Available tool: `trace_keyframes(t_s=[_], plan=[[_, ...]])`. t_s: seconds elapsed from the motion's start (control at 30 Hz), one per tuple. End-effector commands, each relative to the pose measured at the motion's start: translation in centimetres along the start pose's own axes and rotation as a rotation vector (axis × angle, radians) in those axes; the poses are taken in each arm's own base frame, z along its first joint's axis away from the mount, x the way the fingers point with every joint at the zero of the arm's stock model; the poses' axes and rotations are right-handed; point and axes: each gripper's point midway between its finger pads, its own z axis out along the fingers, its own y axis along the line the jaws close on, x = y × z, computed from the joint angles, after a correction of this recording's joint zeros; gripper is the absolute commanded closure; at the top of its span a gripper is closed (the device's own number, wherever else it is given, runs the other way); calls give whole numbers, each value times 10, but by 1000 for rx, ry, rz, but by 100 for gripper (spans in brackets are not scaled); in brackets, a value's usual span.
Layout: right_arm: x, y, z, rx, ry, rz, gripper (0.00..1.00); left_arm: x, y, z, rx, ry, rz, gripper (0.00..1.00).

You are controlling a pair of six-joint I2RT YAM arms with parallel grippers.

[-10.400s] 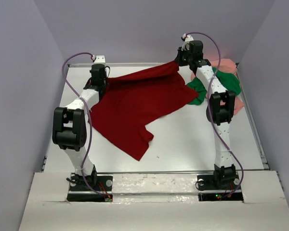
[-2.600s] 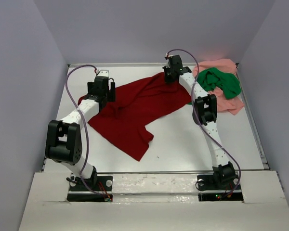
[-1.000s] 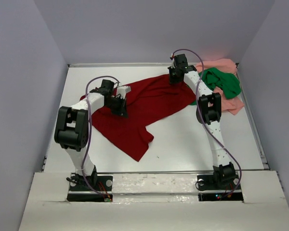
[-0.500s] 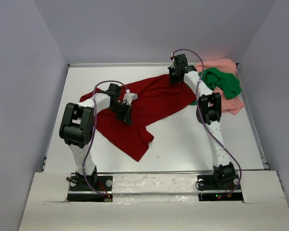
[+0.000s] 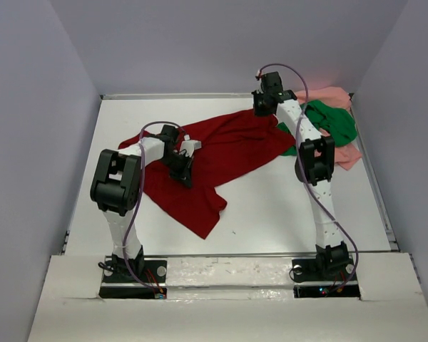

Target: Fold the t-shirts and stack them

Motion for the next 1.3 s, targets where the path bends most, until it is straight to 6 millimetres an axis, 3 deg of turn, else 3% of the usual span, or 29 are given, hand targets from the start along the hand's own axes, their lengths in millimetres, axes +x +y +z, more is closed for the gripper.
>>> trace_keyframes(t_s=[0.0,0.1,0.2,0.37,0.47,0.6,0.67,0.77,0.93,1.13,1.27], plan=[[-84,15,-83,-38,-218,-7,100,42,56,0,-220,148,-95,100],[-99,21,-105,-54,-258,-11,100,56,74,-10,-256,185,-146,100],[-97,30,-114,-101,-243,-5,100,69,88,-17,-301,195,-178,100],[-55,43,-102,-186,-79,30,100,81,107,-26,-352,219,-214,100],[-44,40,-98,-178,-49,21,100,101,121,-34,-388,284,-232,100],[-43,38,-104,-169,-48,3,100,111,151,-53,-508,304,-237,100],[-40,40,-106,-180,-39,4,100,118,176,-74,-581,297,-274,100],[-37,39,-105,-177,-29,1,100,133,196,-92,-642,323,-293,100],[-33,38,-103,-174,-19,-2,100,154,214,-114,-748,384,-259,100],[-24,39,-97,-184,8,9,100,157,224,-129,-800,394,-210,100],[-13,45,-91,-226,28,15,100,130,215,-126,-705,284,-192,98]])
